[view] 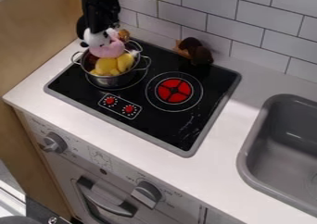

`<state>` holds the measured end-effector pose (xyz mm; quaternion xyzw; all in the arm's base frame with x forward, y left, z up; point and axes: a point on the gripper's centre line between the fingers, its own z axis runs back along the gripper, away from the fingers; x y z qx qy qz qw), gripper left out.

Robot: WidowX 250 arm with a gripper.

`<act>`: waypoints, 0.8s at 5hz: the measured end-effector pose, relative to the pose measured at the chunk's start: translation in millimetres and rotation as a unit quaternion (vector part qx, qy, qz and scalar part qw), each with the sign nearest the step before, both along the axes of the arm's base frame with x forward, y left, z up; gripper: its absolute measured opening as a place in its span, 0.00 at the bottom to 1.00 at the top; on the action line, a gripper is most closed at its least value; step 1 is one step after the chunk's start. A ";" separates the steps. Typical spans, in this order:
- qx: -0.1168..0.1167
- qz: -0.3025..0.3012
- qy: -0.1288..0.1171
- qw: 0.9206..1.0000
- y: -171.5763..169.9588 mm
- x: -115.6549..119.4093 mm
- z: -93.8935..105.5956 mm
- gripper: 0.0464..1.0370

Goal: Put the panda doll into the silver pot on the left burner

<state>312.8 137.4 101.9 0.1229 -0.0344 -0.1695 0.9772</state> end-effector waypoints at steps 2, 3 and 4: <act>0.000 0.004 -0.019 1.000 3.2 4.1 -19.9 0.01; -0.004 0.009 -0.023 1.000 1.7 0.9 -28.5 0.01; -0.003 0.008 -0.032 0.999 0.9 2.1 -35.0 0.01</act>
